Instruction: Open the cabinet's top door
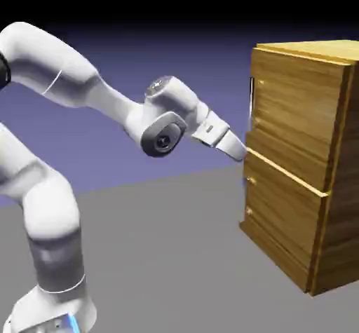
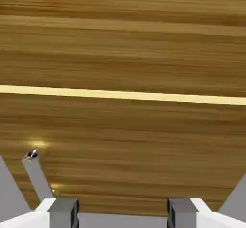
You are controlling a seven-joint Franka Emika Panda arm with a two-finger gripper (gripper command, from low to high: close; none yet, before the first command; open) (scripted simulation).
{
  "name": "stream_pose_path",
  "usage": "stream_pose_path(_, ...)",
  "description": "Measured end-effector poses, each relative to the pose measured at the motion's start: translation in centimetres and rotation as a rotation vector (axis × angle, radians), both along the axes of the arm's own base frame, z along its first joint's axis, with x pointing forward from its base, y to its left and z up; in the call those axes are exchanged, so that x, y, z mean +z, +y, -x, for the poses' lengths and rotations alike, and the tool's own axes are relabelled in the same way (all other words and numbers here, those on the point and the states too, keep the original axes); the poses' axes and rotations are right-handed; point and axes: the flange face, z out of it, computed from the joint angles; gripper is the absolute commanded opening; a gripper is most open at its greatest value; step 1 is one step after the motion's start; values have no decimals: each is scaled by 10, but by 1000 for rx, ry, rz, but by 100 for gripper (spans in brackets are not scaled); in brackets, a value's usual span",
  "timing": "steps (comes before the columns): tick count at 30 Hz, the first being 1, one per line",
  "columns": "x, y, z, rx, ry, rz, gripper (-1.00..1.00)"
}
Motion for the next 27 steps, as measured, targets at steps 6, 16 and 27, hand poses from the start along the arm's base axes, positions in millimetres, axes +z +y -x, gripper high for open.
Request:
stream_pose_path(6,47,-9,12,-72,-103,-45,0)
stream_pose_path(16,108,-1,38,-143,-275,-100,0)
stream_pose_path(27,138,38,57,-157,-451,-118,0)
